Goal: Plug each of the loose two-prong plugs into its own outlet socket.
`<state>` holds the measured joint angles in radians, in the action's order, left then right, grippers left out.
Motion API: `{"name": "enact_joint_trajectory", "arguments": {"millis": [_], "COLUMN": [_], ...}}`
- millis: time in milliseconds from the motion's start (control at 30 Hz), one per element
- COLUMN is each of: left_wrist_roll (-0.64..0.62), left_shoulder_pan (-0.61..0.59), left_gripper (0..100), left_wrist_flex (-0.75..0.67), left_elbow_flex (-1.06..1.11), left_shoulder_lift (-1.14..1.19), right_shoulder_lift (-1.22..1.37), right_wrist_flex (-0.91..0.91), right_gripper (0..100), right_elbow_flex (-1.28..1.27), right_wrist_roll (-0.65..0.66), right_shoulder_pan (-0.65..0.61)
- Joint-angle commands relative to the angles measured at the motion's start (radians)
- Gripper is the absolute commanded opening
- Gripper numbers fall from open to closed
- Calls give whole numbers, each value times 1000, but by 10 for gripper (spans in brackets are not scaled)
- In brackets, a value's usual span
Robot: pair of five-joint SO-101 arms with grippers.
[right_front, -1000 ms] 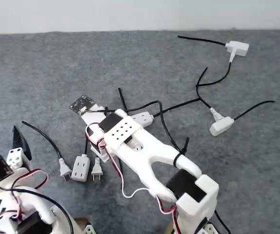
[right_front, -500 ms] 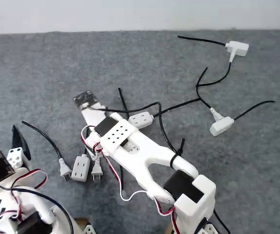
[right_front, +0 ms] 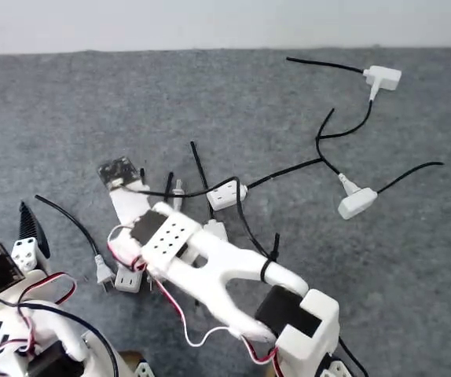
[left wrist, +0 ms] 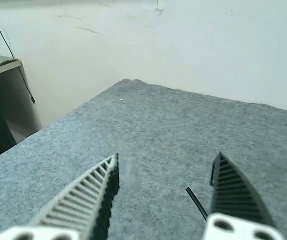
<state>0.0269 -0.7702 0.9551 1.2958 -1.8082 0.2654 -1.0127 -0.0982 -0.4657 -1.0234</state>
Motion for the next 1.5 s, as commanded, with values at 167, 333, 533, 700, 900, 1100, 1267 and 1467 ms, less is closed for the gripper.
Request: {"name": "enact_joint_trajectory", "arguments": {"millis": [167,333,533,700,900,1100,1267,1467], "left_wrist_roll": [17,17,12,11,9,9,-6,-8], "left_shoulder_pan": [-3,-3,-2,2,5,5,5,5], "left_gripper": [298,298,298,298,298,298,298,298], "left_wrist_flex": [-32,-31,-28,-26,-26,-26,-26,-26], "left_elbow_flex": [-12,-12,-12,-13,-13,-13,-12,-12], "left_shoulder_lift": [-11,-11,-11,-11,-11,-11,-11,-11], "right_shoulder_lift": [87,137,137,130,1,-56,-28,15], "right_wrist_flex": [77,119,102,102,18,-16,5,4], "right_gripper": [314,314,314,314,314,314,314,314], "right_elbow_flex": [-41,-40,-31,-31,-37,-49,-58,-57], "right_wrist_roll": [-14,-12,-14,-34,-109,-143,-143,-143], "right_shoulder_pan": [-22,-24,-21,-12,67,97,73,7]}}
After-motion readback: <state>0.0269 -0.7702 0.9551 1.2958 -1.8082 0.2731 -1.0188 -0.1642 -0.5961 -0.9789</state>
